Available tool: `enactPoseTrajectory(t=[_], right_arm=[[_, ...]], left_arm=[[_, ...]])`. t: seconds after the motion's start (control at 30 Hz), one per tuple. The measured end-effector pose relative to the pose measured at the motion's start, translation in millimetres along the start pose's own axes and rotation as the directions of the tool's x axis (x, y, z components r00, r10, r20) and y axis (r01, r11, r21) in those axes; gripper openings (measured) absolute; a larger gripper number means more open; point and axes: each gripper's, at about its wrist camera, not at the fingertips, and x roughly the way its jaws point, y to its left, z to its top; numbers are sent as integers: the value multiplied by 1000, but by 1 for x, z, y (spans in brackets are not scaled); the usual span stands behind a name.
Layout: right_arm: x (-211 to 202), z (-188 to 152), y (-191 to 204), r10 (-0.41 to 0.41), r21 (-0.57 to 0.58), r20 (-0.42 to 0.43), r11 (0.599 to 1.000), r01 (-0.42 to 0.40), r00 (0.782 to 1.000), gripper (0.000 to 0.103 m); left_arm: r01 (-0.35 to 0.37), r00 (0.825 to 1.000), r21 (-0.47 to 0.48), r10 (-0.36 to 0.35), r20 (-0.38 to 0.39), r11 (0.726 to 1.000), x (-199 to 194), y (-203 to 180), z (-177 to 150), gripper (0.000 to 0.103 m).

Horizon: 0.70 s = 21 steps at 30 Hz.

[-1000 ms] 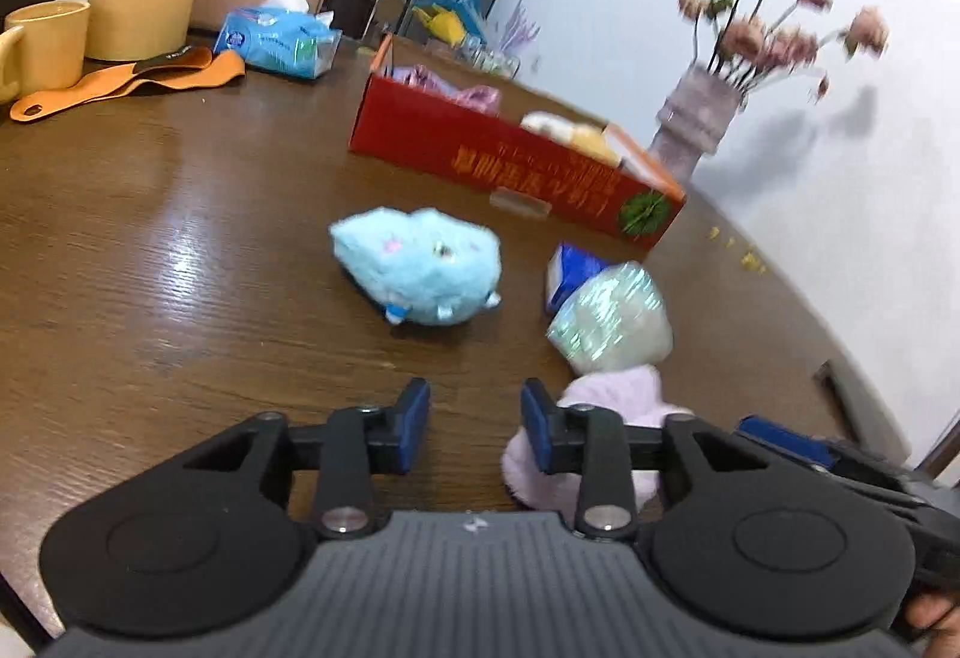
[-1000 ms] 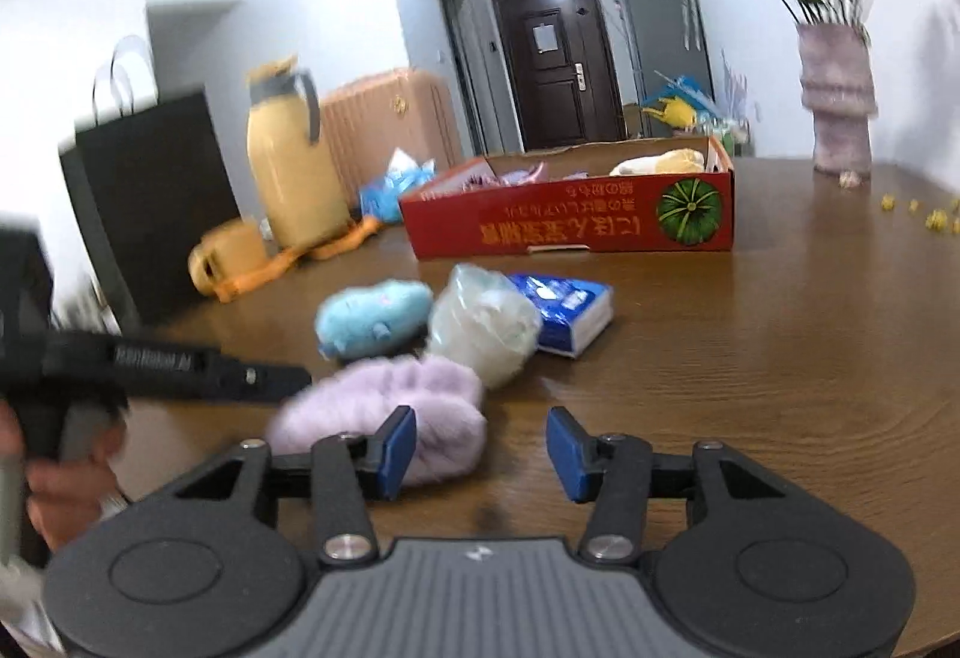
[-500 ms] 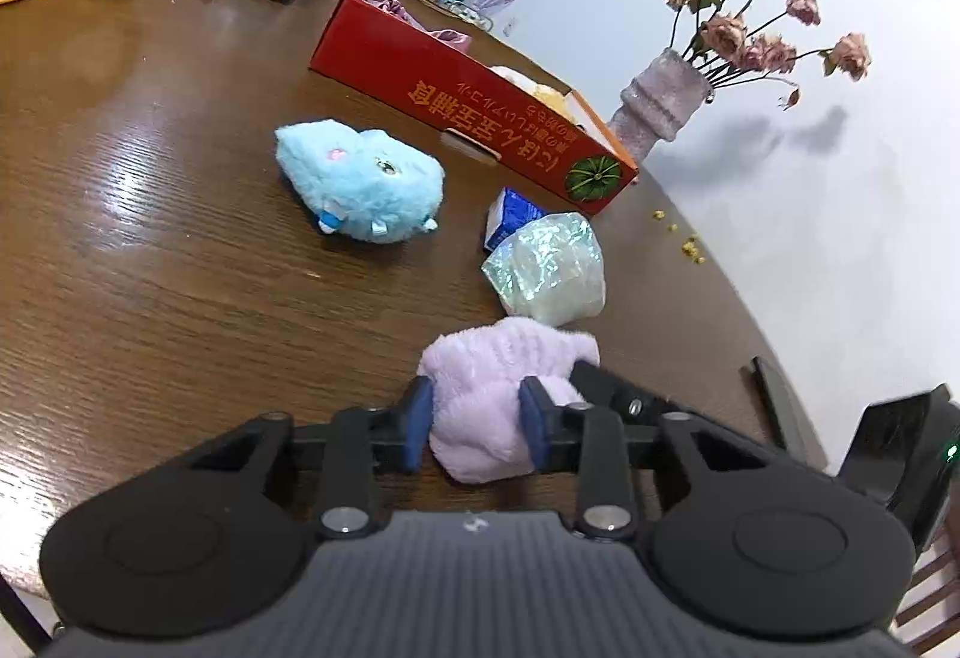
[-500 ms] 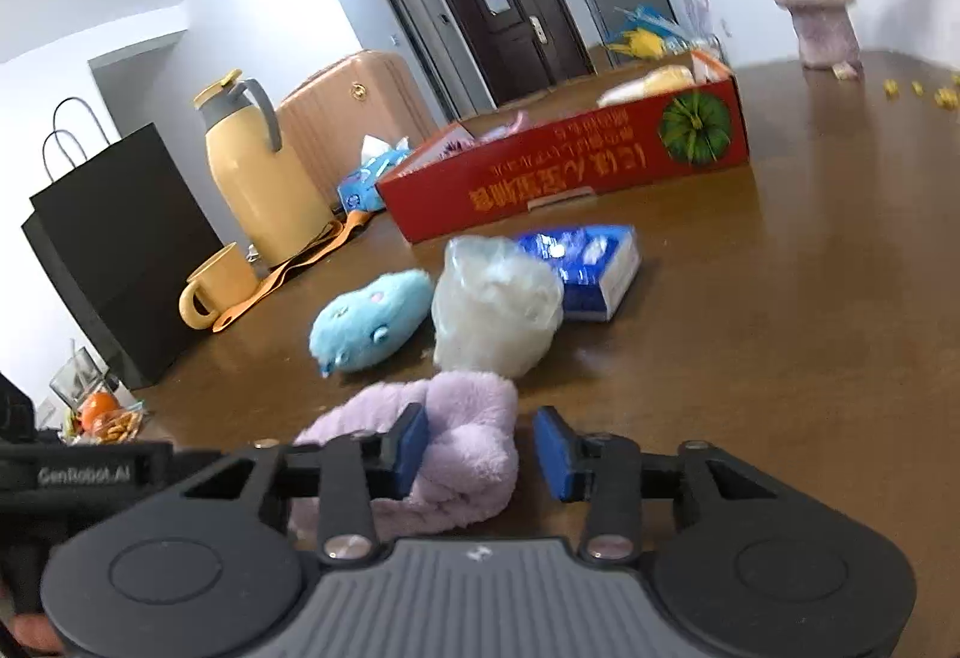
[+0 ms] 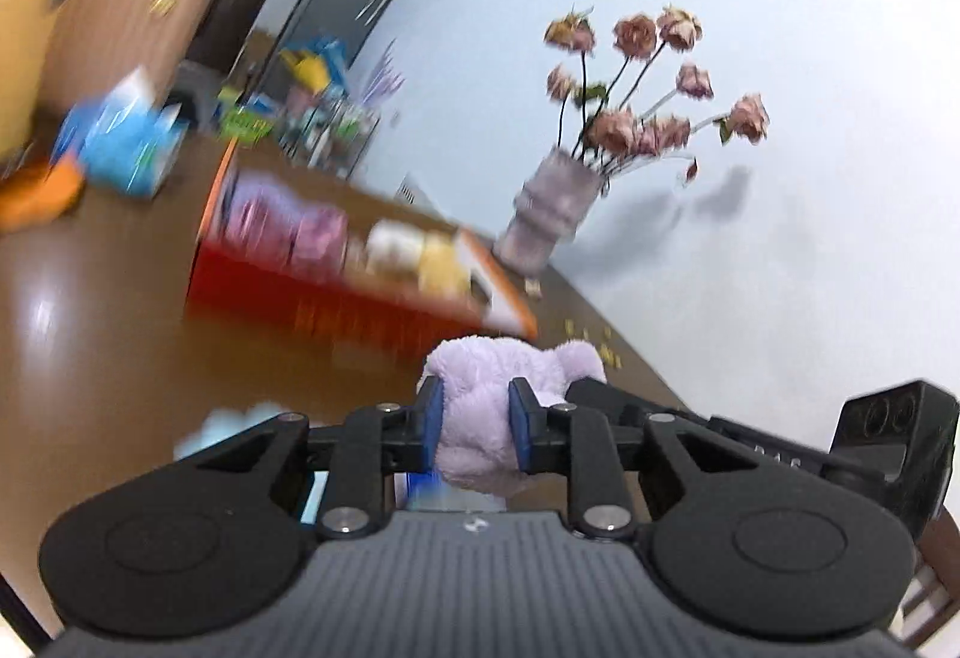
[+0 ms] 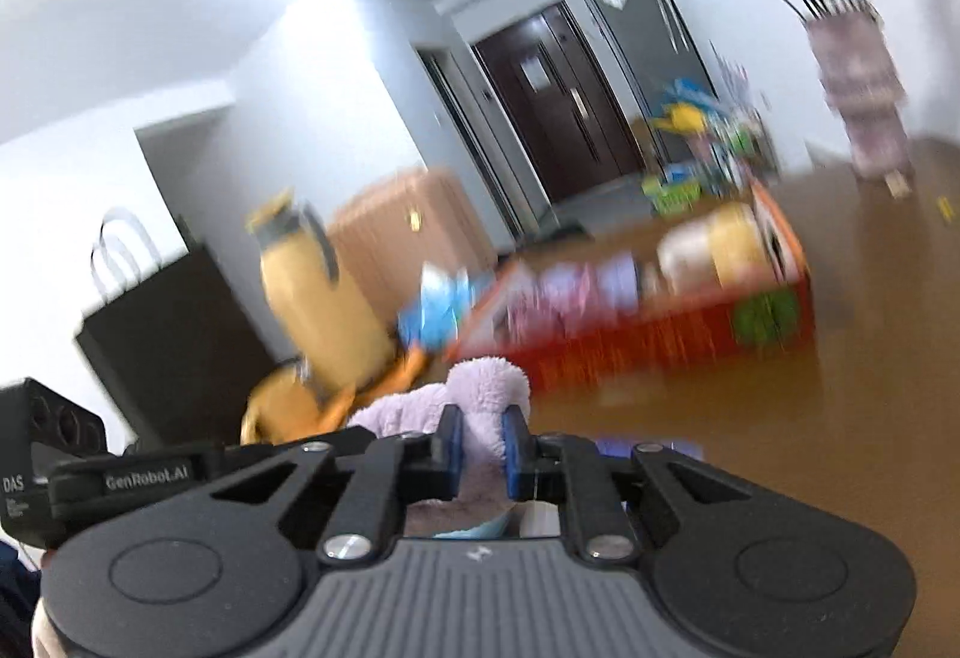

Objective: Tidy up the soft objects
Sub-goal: 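Carry the towel with both grippers into the red box and open them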

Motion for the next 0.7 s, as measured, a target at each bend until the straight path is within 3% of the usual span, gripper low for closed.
enactPoseTrajectory(t=[0.13, 0.23, 0.3, 0.37, 0.4, 0.47, 0.57, 0.6, 0.67, 0.7], right_arm=[[78, 72, -16, -84, -64, 4, 994, 85, 996, 13], [145, 95, -32, -168, -104, -57, 981, 162, 984, 13], [189, 96, -41, -228, -139, -119, 967, 212, 966, 13], [224, 89, -49, -265, -166, -178, 957, 236, 948, 14], [235, 85, -52, -285, -179, -196, 951, 252, 938, 14], [252, 70, -52, -335, -240, -232, 930, 279, 913, 15], [265, 59, -56, -235, -167, -352, 968, 186, 906, 16], [266, 58, -56, -221, -153, -368, 972, 176, 903, 19], [268, 57, -53, -223, -168, -376, 971, 171, 899, 21], [269, 59, -54, -225, -163, -382, 971, 174, 896, 25]], left_arm=[[-45, 998, 60, 47, -45, 997, 75, 20, 73, 24], [-146, 978, 42, 151, -142, 988, 137, 49, 102, 24], [-222, 952, 74, 233, -198, 972, 172, 65, 105, 23], [-305, 907, 143, 333, -257, 941, 197, 76, 99, 23], [-314, 897, 185, 355, -264, 931, 204, 79, 93, 23], [-322, 892, 204, 368, -262, 925, 207, 86, 87, 24], [-314, 900, 206, 359, -246, 927, 199, 90, 87, 28], [-317, 901, 210, 363, -239, 925, 195, 88, 88, 32], [-323, 909, 223, 367, -199, 920, 186, 83, 92, 57], [-328, 913, 231, 370, -172, 916, 181, 80, 95, 60]])
